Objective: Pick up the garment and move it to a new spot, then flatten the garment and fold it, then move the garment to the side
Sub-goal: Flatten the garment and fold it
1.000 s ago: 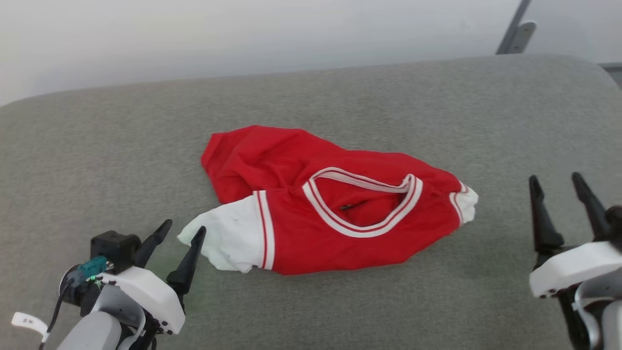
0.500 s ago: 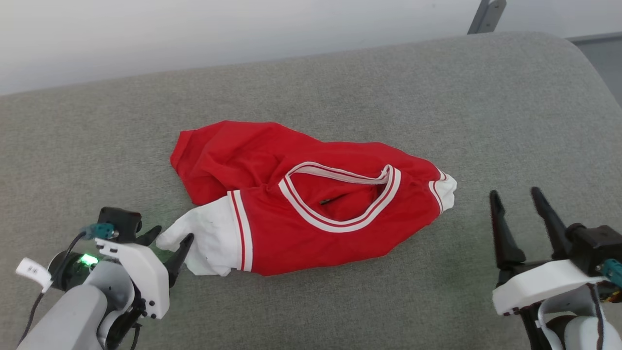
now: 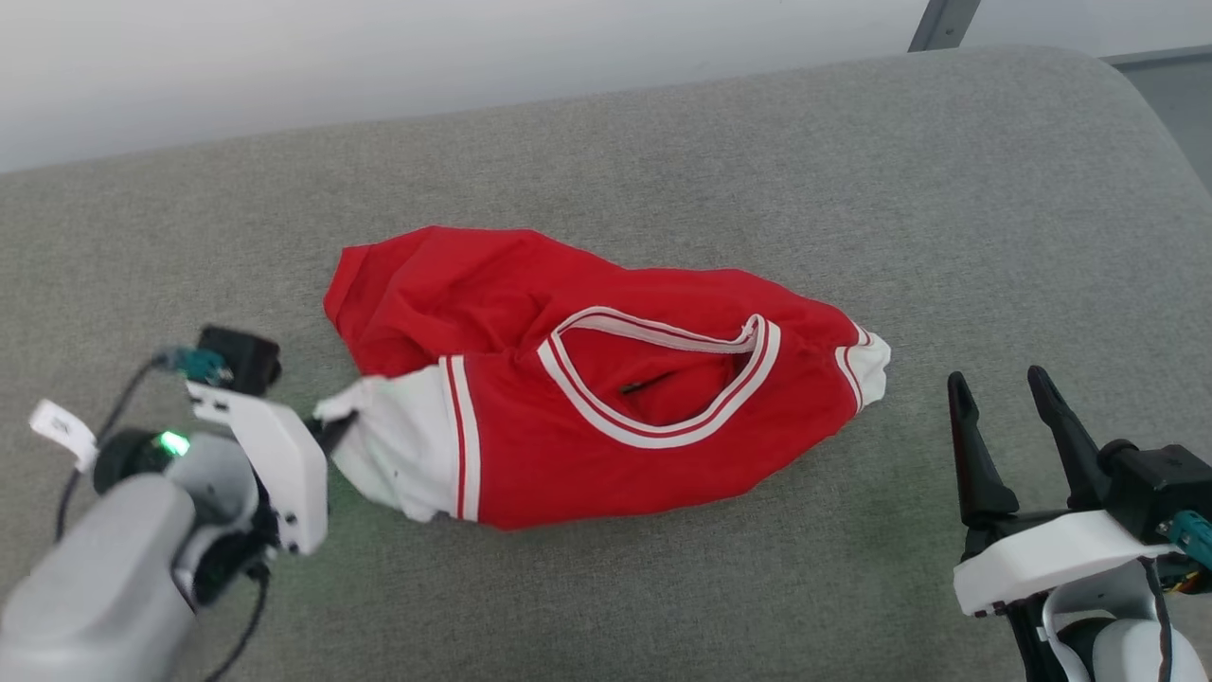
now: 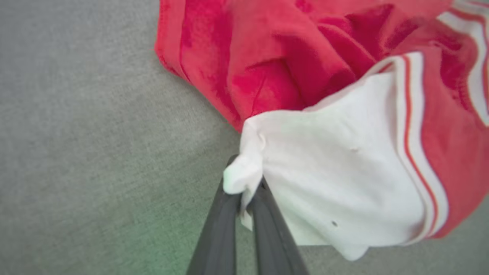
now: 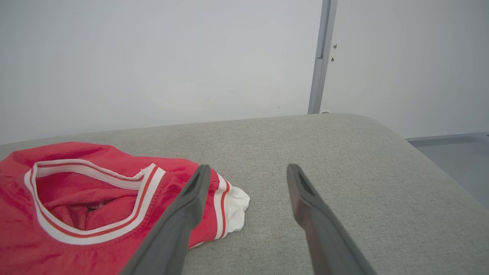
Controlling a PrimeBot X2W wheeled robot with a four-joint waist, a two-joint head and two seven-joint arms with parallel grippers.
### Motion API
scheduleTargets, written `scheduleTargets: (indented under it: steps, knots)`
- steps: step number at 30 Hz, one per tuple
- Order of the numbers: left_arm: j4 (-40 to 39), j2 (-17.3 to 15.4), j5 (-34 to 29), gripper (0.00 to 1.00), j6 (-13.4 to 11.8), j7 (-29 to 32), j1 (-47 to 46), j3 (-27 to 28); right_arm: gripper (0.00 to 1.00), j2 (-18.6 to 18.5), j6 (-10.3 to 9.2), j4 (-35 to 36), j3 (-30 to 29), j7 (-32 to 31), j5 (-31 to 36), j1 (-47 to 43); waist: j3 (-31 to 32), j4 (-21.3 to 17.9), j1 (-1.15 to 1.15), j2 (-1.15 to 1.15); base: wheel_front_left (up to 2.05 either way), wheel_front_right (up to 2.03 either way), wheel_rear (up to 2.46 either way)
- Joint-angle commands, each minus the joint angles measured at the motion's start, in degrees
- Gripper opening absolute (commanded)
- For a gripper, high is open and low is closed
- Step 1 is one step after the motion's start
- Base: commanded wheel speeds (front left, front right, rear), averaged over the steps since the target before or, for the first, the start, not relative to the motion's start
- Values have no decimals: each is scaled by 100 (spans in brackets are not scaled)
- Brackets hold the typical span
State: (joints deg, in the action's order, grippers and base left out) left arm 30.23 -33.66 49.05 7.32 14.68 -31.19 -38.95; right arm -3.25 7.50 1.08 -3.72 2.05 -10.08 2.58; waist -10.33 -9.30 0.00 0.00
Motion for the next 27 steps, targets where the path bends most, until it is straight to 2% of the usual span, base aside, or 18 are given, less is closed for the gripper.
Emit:
scheduleTargets:
  steps: [1,6,14,17,23,25,26,27]
  knots:
    - [-24,-58,58,0,17,51,-168,23,100,31,-1,-25,-1,49,-1,-4,-6,16,0,0,0,0,0]
    - [141,-305,97,0,-6,113,-596,156,100,36,-1,-15,7,41,-6,40,-59,51,0,0,0,0,0]
    - [896,-582,199,0,-351,245,-1011,466,100,37,-1,-60,-5,-31,15,134,-160,65,0,0,0,0,0]
    - [1268,-564,280,0,-493,373,-1018,509,100,37,-1,-89,8,-40,21,145,-179,65,0,0,0,0,0]
    - [1718,-403,342,0,-465,462,-863,446,100,36,-1,-159,122,-140,11,143,-167,91,0,0,0,0,0]
    - [1793,-318,373,46,-432,402,-820,432,100,32,-1,-178,159,-172,0,141,-148,122,0,0,0,0,0]
    - [1821,-289,386,89,-411,393,-808,422,100,16,-1,-198,204,-200,-29,145,-137,140,0,0,0,0,0]
    - [1846,-253,425,100,-390,393,-797,435,100,-12,-1,-218,263,-240,-58,148,-122,160,0,0,0,0,0]
